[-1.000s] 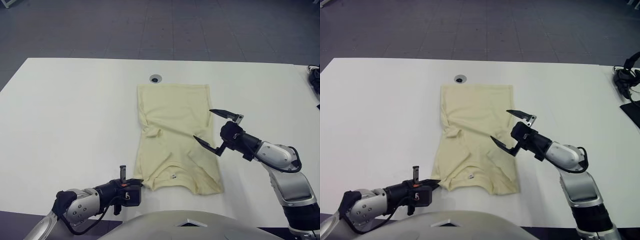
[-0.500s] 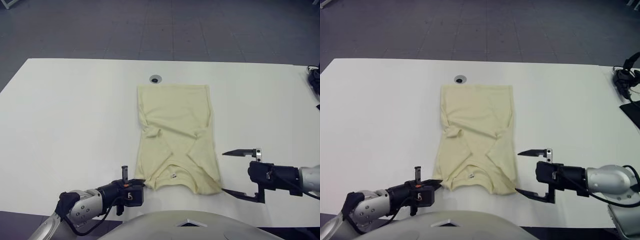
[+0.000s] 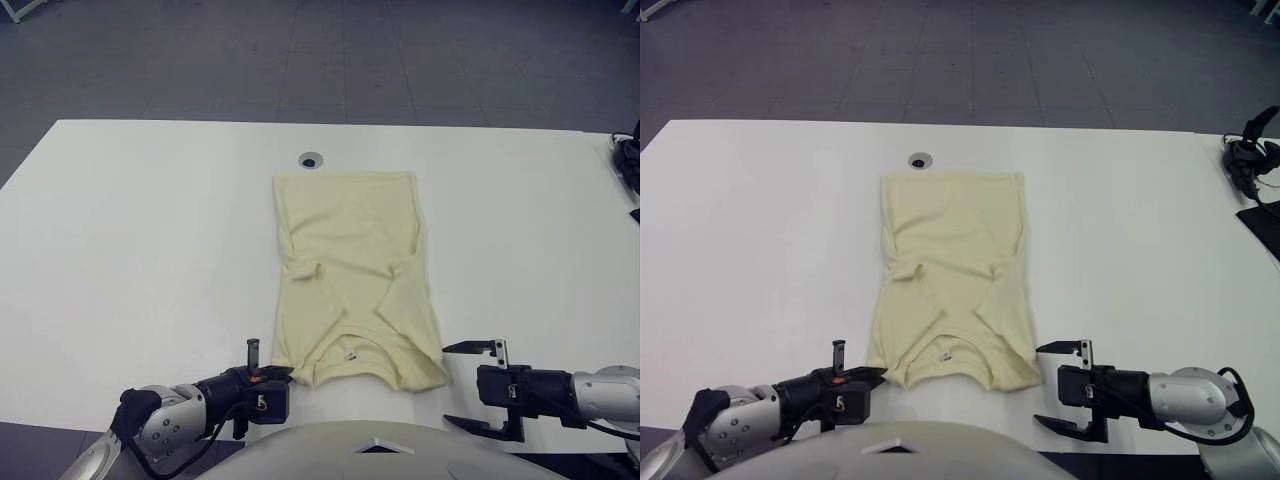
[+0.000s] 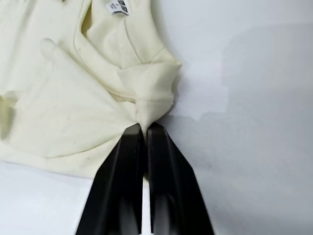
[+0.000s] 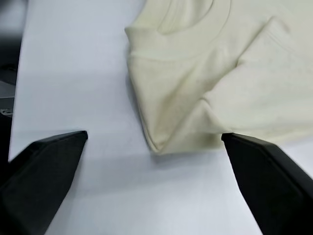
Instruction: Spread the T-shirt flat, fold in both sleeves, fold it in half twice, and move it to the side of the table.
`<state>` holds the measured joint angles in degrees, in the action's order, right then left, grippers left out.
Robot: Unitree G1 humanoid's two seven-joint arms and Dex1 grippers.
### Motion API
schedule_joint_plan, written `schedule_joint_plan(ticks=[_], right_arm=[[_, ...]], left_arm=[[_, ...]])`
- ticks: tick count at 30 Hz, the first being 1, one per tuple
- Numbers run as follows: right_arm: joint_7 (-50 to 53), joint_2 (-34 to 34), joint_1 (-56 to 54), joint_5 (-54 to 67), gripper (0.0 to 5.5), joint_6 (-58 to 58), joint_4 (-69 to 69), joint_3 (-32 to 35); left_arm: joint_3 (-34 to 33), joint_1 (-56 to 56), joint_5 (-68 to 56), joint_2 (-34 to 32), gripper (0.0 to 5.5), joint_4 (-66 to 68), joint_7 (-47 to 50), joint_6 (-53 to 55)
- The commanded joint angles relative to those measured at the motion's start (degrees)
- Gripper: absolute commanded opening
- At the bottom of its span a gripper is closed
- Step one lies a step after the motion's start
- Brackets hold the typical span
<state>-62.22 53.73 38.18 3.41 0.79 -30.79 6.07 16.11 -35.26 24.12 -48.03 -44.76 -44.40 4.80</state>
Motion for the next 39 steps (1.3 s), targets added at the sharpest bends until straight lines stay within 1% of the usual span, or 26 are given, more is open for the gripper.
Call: schedule_joint_plan(ticks=[1,7,16,21,27,35,39], right_arm=[[0.7,-0.1,-1.5,-1.0,4.3,-0.1,0.2,-2.0],[1.8,-0.1,-3.1,-1.7,3.21,0.4,1.6,-3.8],[3.0,0.7,-5.3,-4.0,1.85,1.1,3.6,-6.2],[3.3,1.1,-6.4,-5.2,0.94,1.1,4.5,-7.5],[3.8,1.3,-6.4,-5.6,0.04,0.9,4.8,-7.8],[3.9,2.3,-6.3,-5.4,0.01,1.1,4.1,-7.4],[2.7,3.9,-4.6,-3.8,0.01,1.4,1.5,-5.1]], left_arm=[[0.5,-1.0,1.2,-0.6,0.0,0.4,-0.6,0.2],[0.6,-1.1,1.5,-0.2,0.0,0.3,-0.6,0.5],[0.9,-1.2,2.0,0.1,0.0,0.0,-0.5,0.9],[1.0,-1.0,2.2,0.1,0.0,-0.1,-0.5,1.1],[0.3,-0.5,1.7,-0.4,0.0,0.1,-1.0,0.9],[-0.8,0.1,0.4,-0.6,0.0,0.3,-1.6,0.4],[-3.9,-0.6,-4.8,-1.2,0.0,-2.6,-3.1,-0.2]])
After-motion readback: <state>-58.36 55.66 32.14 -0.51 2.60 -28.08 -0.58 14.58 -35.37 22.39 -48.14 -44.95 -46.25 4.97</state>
